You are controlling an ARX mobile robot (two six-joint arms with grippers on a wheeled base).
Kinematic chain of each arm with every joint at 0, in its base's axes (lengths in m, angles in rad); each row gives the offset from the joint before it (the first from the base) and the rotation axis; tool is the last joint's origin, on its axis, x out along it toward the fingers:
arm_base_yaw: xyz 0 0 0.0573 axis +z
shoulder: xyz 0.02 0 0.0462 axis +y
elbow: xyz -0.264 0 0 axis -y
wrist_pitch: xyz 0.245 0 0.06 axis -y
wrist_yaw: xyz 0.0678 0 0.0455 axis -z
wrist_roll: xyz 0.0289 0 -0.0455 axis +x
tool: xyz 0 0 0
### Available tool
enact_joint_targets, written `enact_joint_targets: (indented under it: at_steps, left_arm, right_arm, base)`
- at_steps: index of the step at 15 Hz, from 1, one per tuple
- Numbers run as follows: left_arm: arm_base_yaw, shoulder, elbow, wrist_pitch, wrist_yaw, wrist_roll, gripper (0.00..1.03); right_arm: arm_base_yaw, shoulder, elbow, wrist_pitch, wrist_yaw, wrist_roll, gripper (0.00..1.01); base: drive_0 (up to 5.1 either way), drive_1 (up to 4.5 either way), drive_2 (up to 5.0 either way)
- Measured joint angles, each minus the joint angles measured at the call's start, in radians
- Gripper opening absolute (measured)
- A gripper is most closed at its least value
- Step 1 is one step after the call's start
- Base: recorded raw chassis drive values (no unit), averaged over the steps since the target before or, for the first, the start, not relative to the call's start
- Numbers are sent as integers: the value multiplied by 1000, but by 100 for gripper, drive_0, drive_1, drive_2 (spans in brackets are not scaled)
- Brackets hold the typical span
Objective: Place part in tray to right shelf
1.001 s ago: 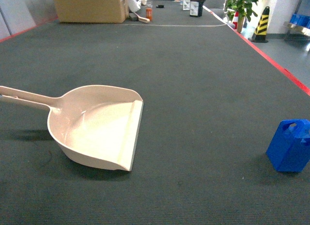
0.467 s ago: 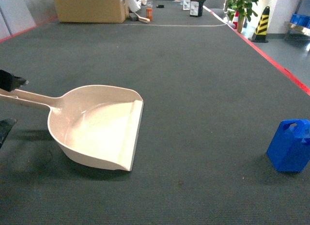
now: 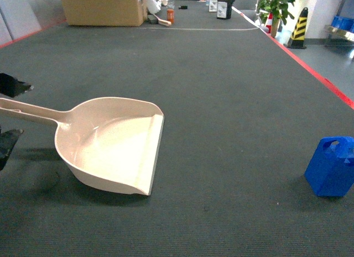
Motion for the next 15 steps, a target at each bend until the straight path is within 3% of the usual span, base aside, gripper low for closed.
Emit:
enact_joint_targets:
  at_steps: [2, 3, 7, 15]
  left_arm:
    - [-9, 48, 71, -35, -12, -39, 98]
    - [-11, 114, 184, -66, -23, -61, 98]
    - [3, 182, 235, -21, -1, -102, 47]
    - [-3, 180, 216, 22, 8, -126, 18]
  right_arm:
    - [0, 0, 0, 0, 0, 0, 98]
    - [0, 0, 0, 0, 0, 0, 98]
    - [0, 0, 0, 0, 0, 0, 98]
    - [0, 0, 0, 0, 0, 0, 98]
  base:
    - [0, 0, 0]
    - [0, 0, 0]
    - [0, 0, 0]
    - [0, 0, 0]
